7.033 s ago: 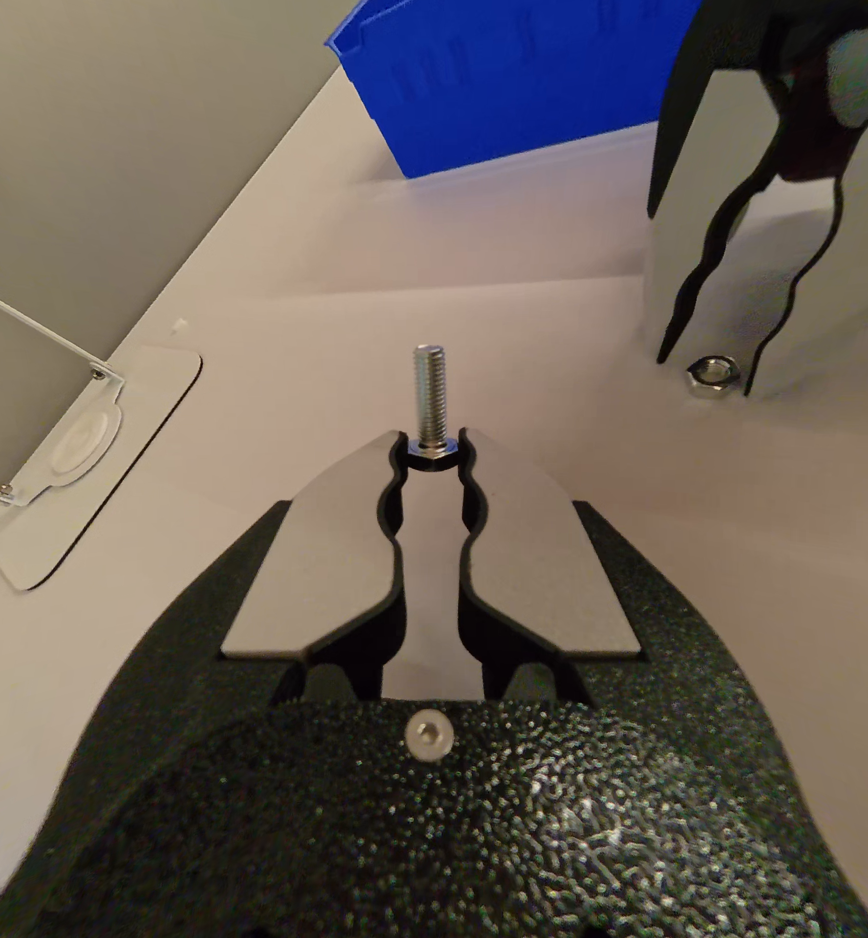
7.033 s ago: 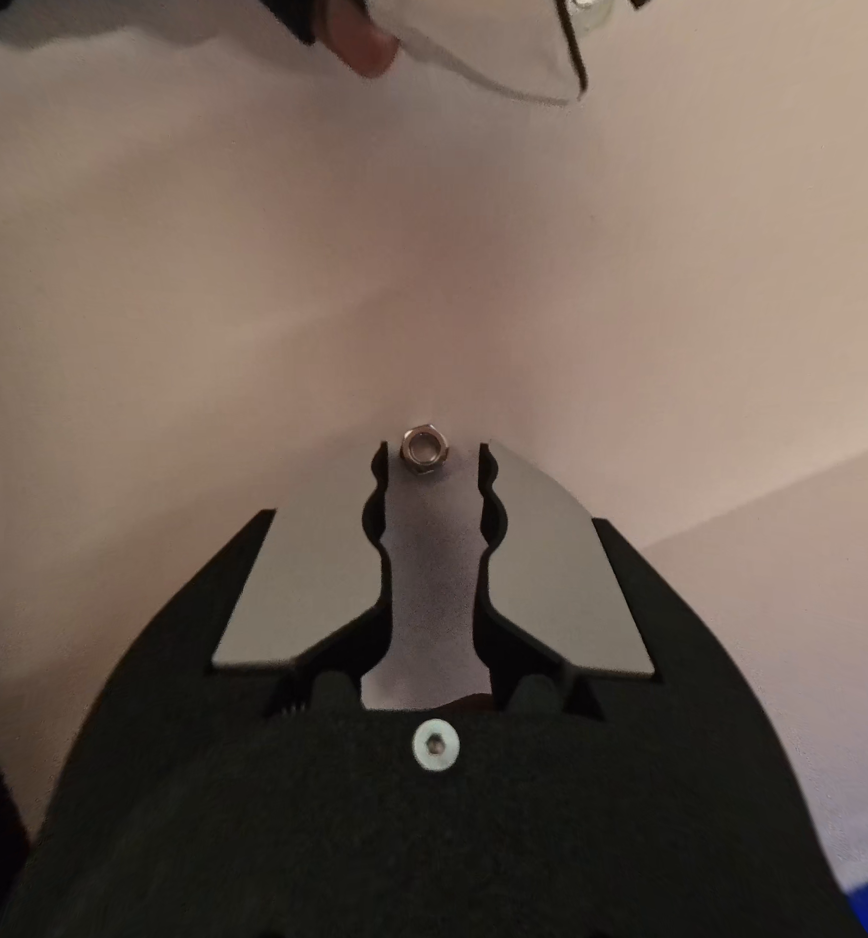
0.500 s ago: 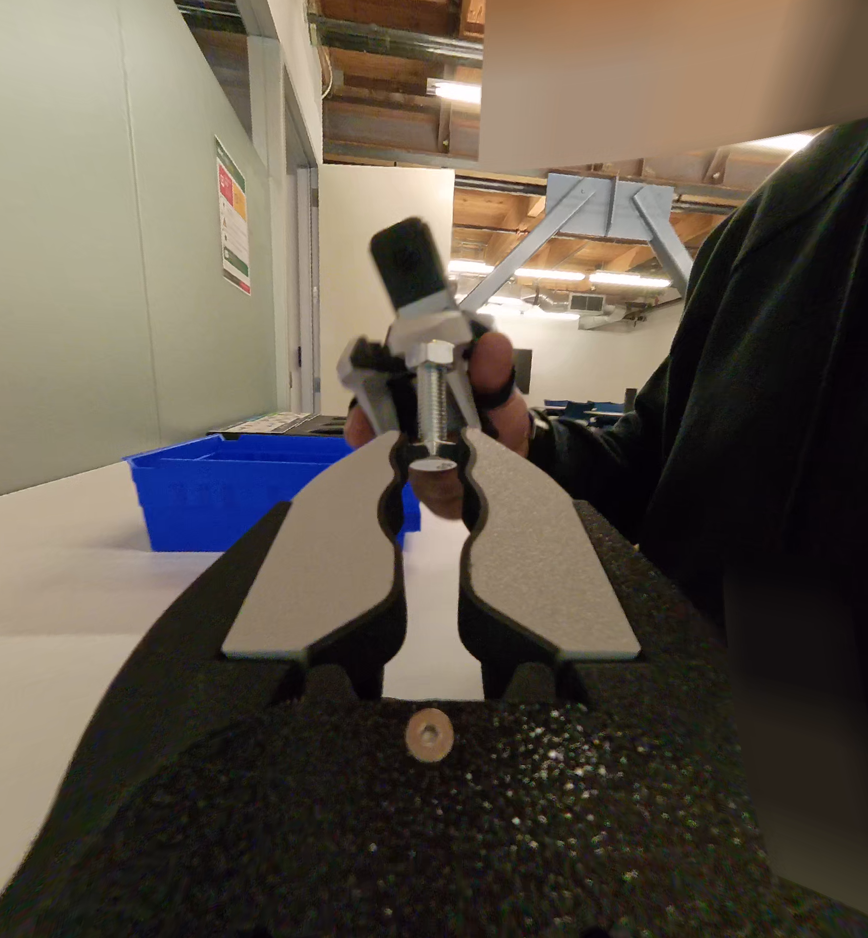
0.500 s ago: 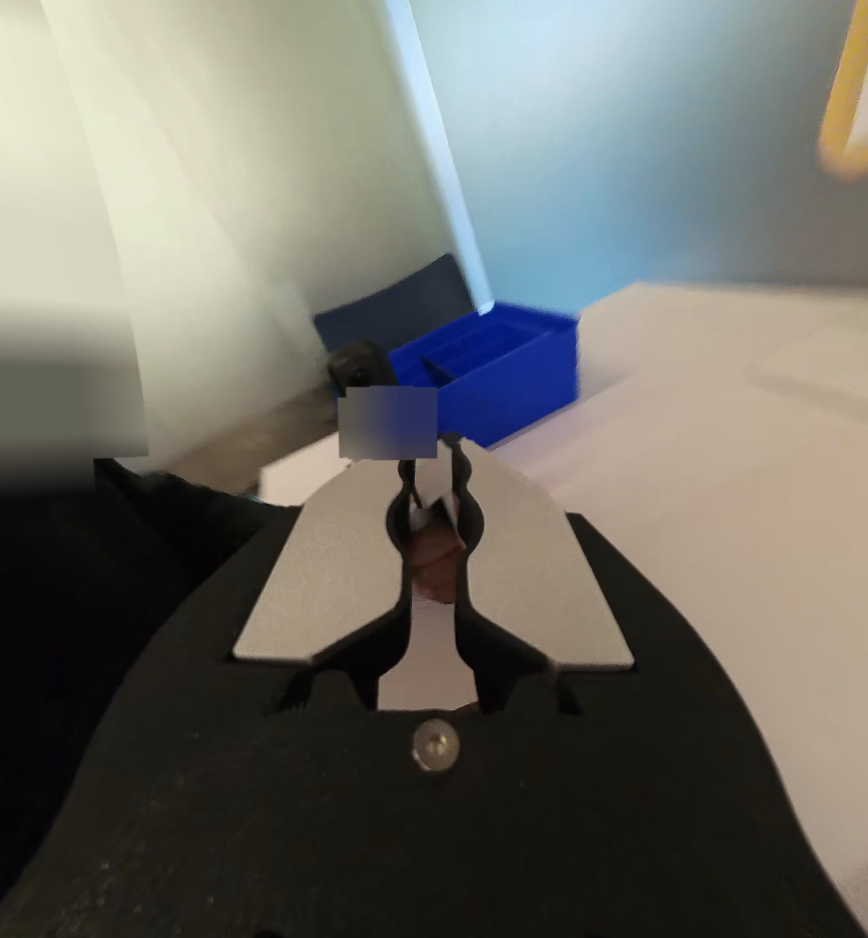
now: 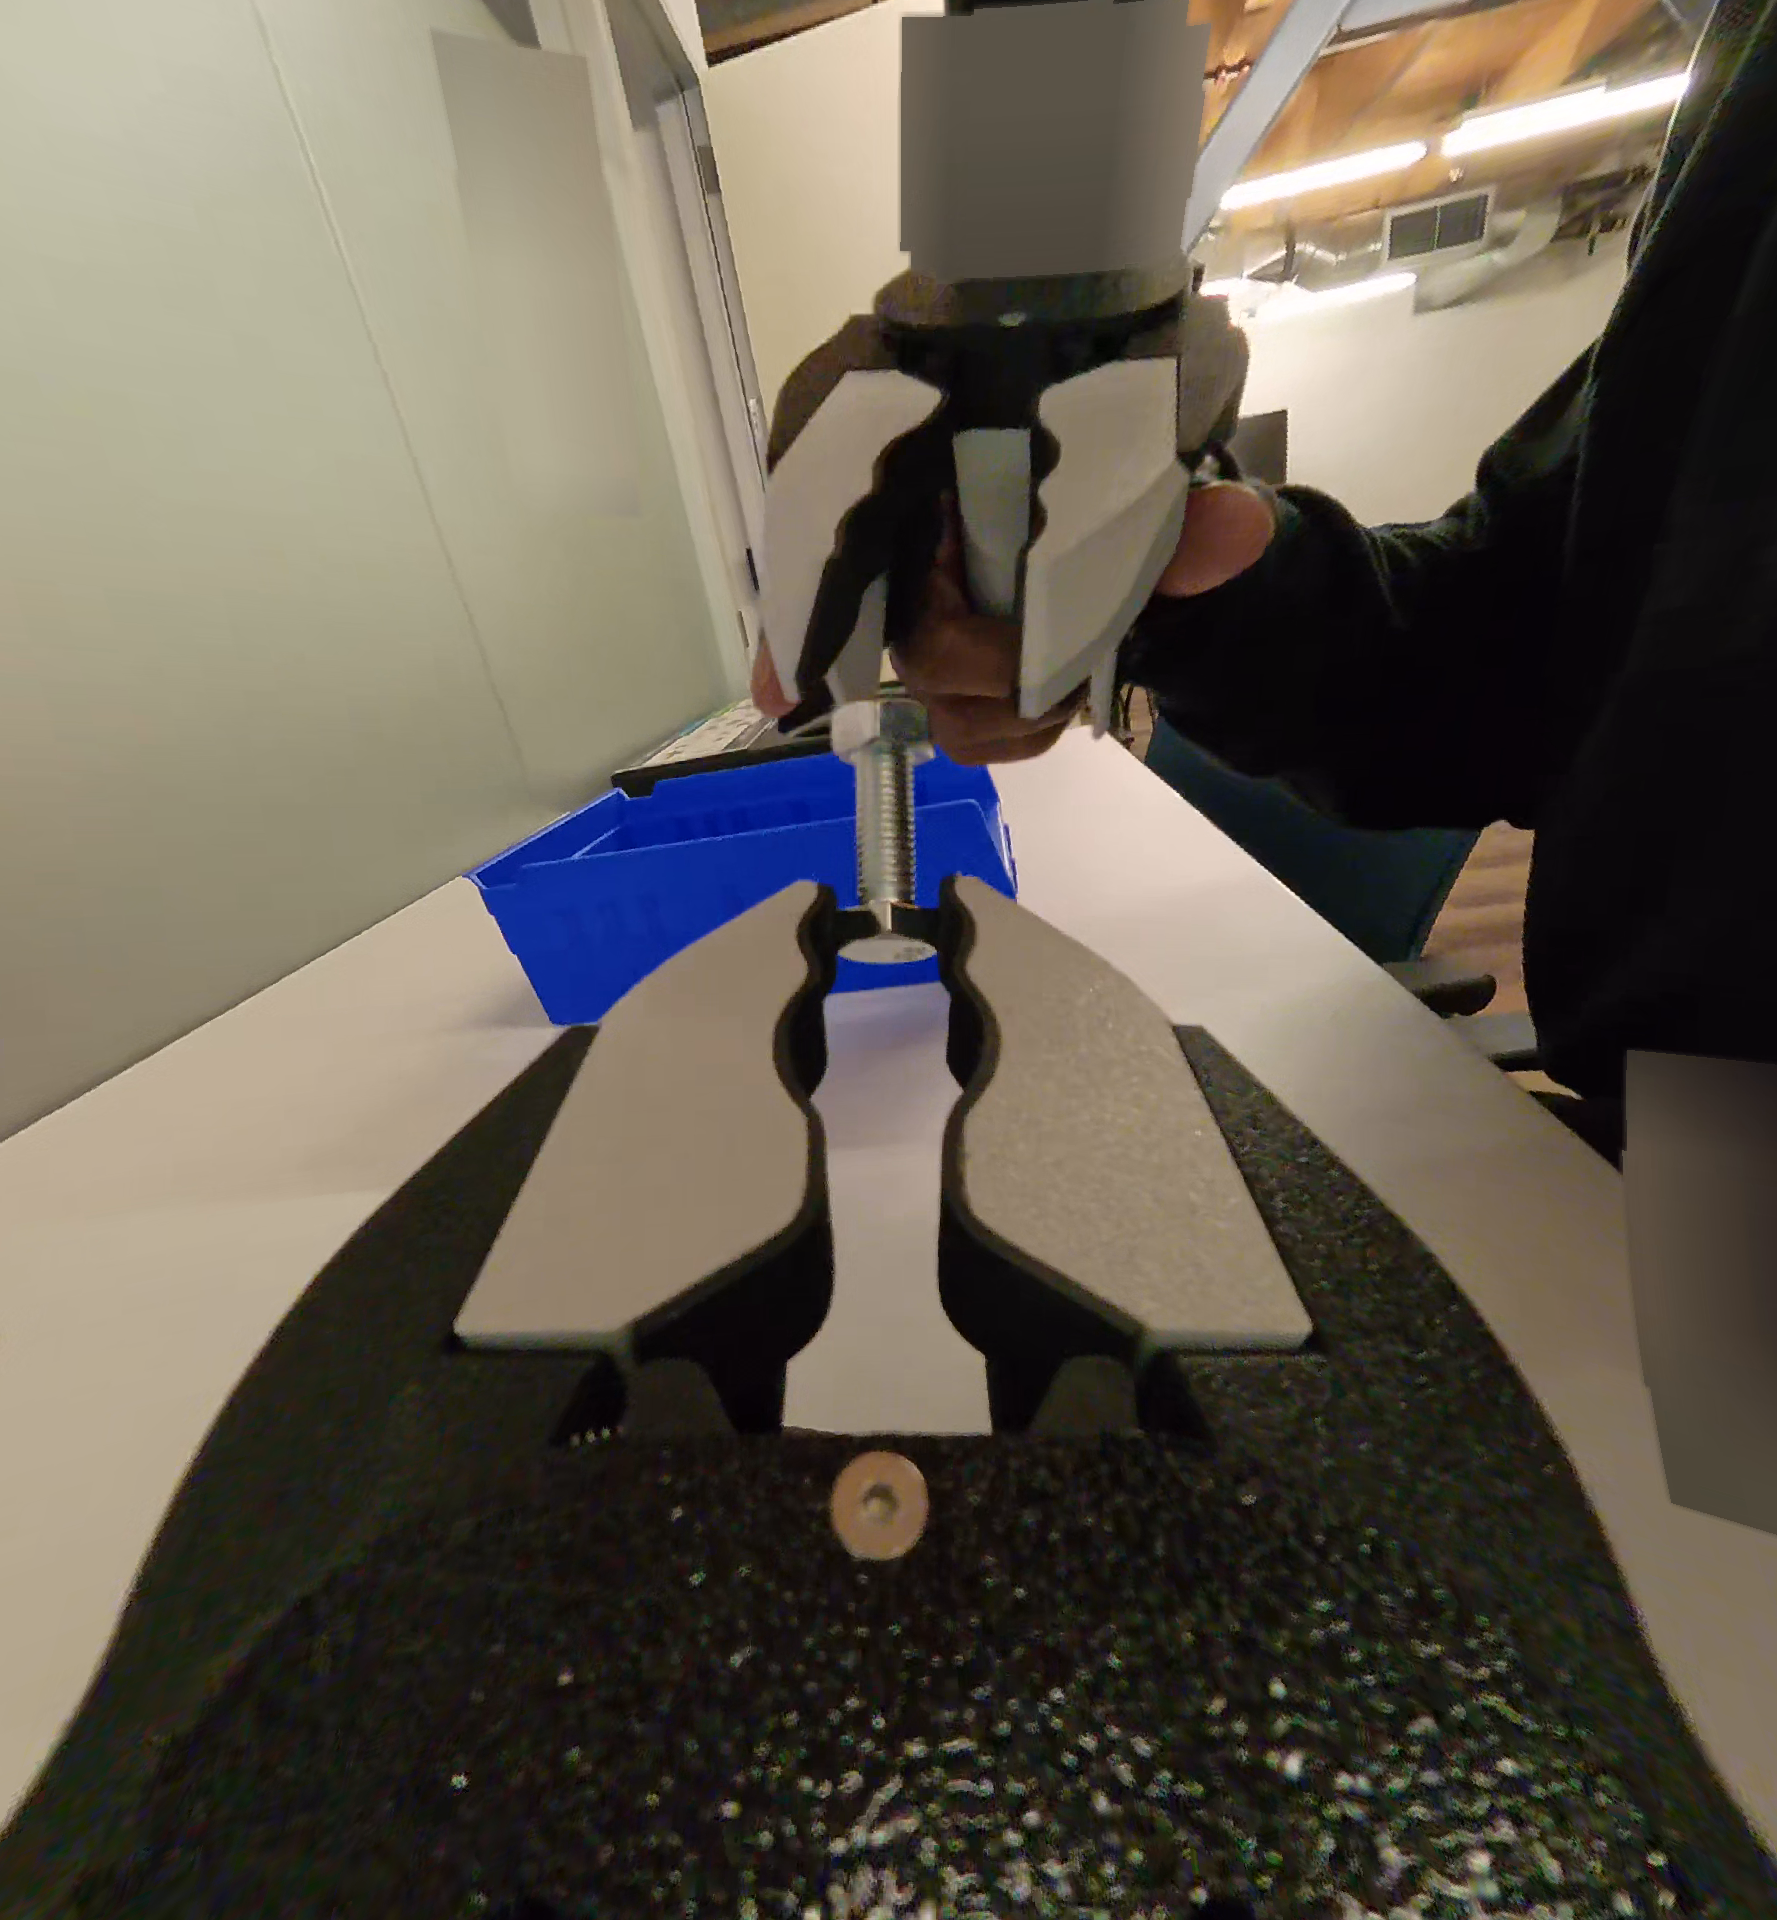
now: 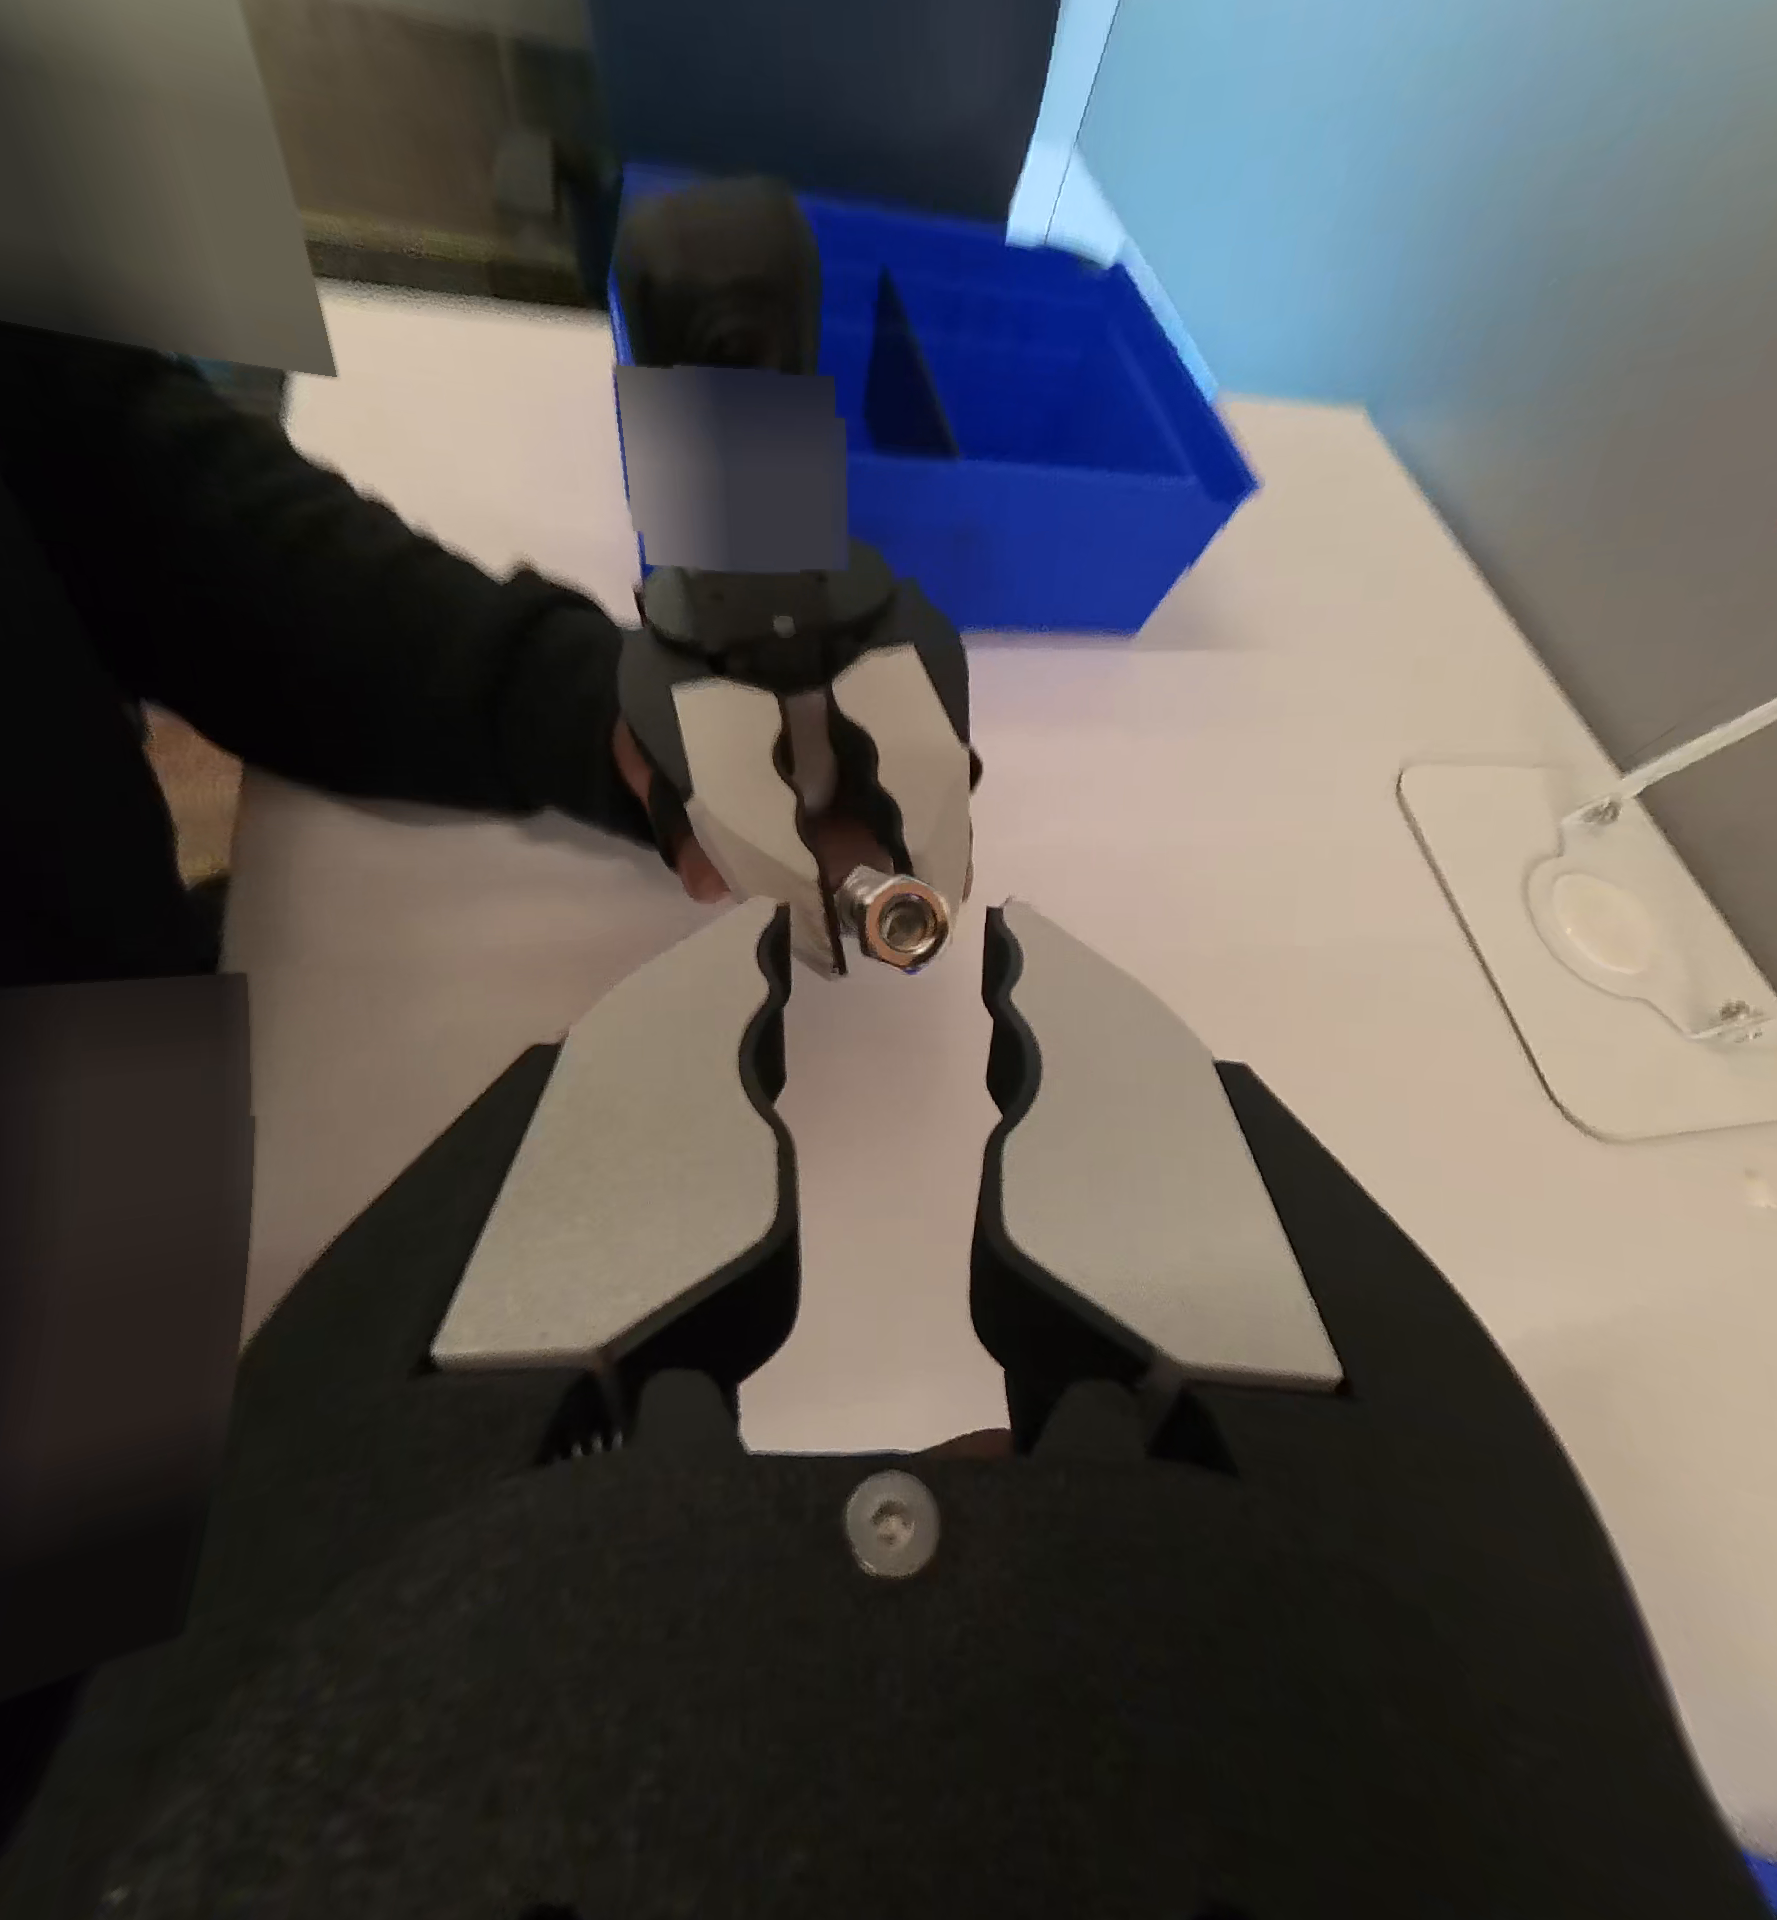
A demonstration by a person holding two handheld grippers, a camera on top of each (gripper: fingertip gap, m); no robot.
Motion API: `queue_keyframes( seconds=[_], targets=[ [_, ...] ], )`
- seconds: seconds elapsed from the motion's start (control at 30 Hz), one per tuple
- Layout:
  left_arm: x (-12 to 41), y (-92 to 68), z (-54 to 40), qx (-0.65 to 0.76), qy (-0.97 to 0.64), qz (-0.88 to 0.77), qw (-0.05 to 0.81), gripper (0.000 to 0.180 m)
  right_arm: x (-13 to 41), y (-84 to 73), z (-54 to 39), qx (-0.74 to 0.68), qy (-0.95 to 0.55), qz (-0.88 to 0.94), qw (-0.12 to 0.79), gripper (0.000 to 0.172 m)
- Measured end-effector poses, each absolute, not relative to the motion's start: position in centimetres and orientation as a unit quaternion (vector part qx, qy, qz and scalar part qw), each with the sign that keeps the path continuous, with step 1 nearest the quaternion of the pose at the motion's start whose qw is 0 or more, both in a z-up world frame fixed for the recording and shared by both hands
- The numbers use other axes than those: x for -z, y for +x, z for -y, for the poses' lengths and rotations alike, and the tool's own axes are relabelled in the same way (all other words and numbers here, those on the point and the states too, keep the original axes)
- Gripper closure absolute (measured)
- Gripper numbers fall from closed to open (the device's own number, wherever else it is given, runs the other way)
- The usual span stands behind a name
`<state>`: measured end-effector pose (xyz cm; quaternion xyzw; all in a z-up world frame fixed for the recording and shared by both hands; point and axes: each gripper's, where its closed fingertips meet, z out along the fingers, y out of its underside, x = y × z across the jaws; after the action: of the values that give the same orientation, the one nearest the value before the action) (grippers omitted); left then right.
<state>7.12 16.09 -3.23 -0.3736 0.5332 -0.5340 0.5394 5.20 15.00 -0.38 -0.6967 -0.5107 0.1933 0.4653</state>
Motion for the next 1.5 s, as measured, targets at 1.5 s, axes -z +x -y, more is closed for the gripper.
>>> queue_keyframes(
  seconds=[1.5],
  targets=[
    [6.7,8.0,-17.1,0.134,-0.308,-0.703,0.627,0.163,6.6,7.4,-13.6,-0.276,-0.807,0.421,0.309,0.154]
  ],
)
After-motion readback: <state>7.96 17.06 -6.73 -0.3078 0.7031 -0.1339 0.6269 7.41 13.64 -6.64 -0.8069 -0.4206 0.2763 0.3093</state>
